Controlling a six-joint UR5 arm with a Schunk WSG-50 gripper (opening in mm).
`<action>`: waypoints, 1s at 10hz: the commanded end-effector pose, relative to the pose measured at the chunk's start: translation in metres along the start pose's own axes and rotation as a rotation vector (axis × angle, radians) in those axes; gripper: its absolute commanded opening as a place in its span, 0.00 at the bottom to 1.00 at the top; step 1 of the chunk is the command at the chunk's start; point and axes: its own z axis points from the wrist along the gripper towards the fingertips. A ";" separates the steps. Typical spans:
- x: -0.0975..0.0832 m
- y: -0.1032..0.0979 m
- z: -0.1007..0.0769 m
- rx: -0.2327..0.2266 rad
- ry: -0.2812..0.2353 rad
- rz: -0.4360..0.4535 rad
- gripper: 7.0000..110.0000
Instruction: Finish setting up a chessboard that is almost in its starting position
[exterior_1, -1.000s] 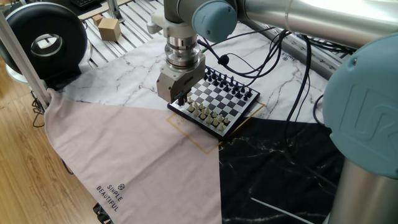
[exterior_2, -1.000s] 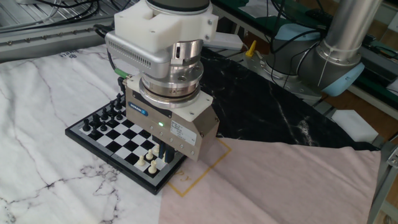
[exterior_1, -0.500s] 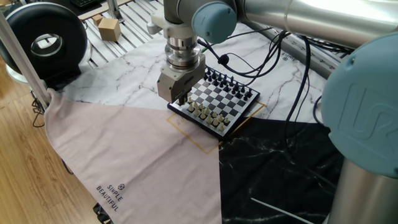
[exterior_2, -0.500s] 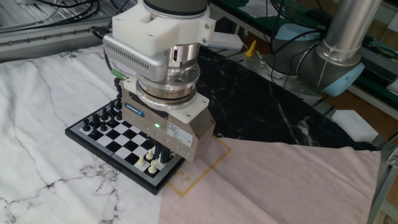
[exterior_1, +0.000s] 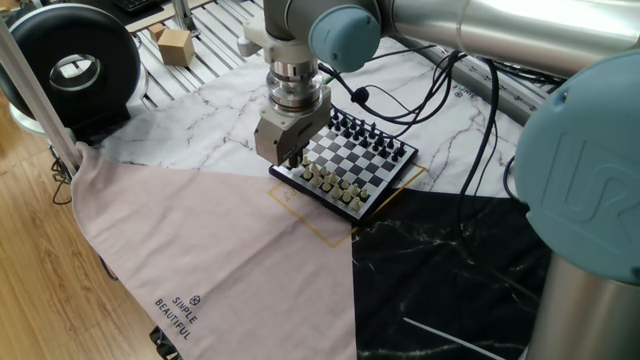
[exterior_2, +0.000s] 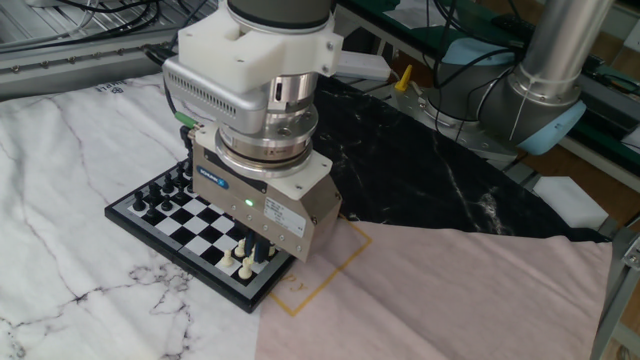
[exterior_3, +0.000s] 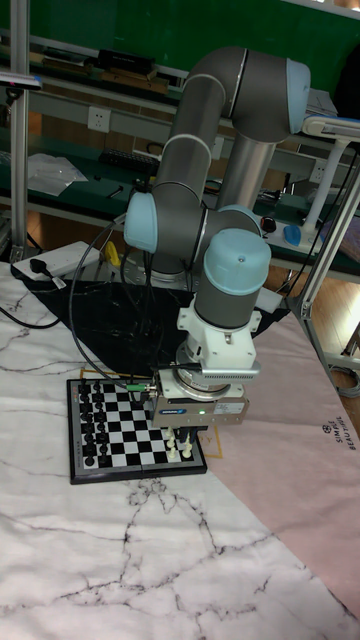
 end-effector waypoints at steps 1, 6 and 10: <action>0.000 -0.002 0.001 -0.007 -0.003 0.003 0.00; -0.002 0.000 0.005 -0.015 -0.003 0.004 0.00; -0.003 -0.001 0.007 -0.009 -0.002 0.003 0.00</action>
